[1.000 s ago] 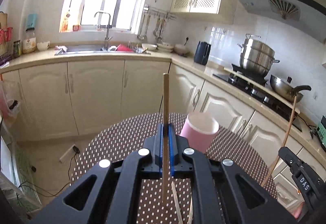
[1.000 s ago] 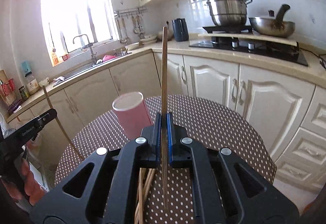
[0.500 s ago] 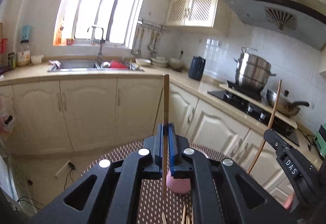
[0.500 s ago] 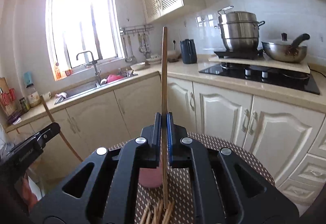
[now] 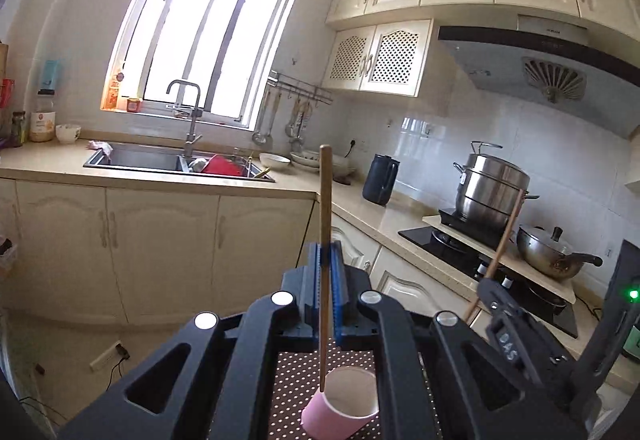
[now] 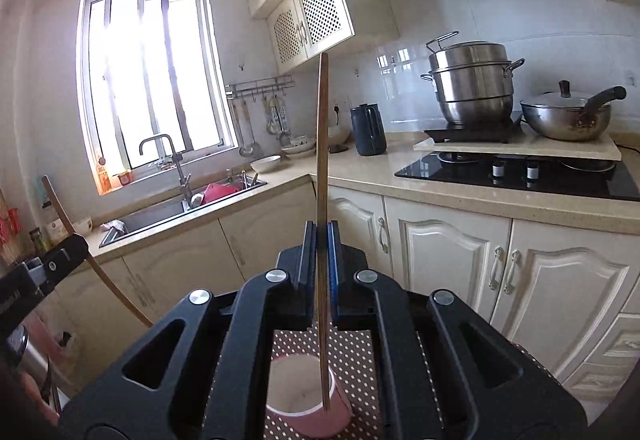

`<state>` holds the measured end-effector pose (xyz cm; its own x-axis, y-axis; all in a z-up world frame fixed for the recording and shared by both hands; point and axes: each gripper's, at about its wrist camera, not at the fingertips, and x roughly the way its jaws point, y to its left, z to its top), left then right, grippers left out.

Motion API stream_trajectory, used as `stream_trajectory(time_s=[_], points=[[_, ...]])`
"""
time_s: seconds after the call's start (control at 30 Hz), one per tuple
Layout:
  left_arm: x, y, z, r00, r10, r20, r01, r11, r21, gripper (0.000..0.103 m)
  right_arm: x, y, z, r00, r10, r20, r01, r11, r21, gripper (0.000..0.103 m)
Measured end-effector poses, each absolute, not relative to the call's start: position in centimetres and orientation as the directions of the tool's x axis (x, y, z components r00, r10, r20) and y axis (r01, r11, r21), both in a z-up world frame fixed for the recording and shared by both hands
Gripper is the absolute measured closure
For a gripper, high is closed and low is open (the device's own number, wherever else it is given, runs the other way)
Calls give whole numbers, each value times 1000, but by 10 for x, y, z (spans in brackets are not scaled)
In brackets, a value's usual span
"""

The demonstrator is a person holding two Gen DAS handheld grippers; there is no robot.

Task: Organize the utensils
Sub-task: 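Lift the chopsticks upright with both grippers and carry them over the pink cup, then open the left gripper to drop its chopstick into the cup while the right gripper releases its own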

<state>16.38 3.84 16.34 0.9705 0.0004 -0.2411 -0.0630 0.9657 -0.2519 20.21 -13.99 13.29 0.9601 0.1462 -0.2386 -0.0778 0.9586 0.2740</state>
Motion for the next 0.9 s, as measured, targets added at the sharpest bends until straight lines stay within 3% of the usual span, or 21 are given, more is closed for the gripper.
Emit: stream_trajectory(time_s=[0.27,0.6,0.77,0.87,0.9], points=[[189,21,144,957,-44,-286,-23,973,-229,97,223,-136,120,959,162,-235,-83,946,314,97],[229,18,87,893,-38,-449,-37,987,-158,97,239,-119,75,900,219,-377,-121,956,267,97],[233,26,68,877,-17,-480,-55,989,-135,96,242,-117,56,861,249,-444,-143,955,260,97],[236,27,59,860,10,-509,-62,994,-84,87,241,-119,47,838,259,-481,-150,956,253,96],[235,29,55,858,12,-514,-59,995,-76,77,241,-119,44,832,252,-494,-145,959,244,94]])
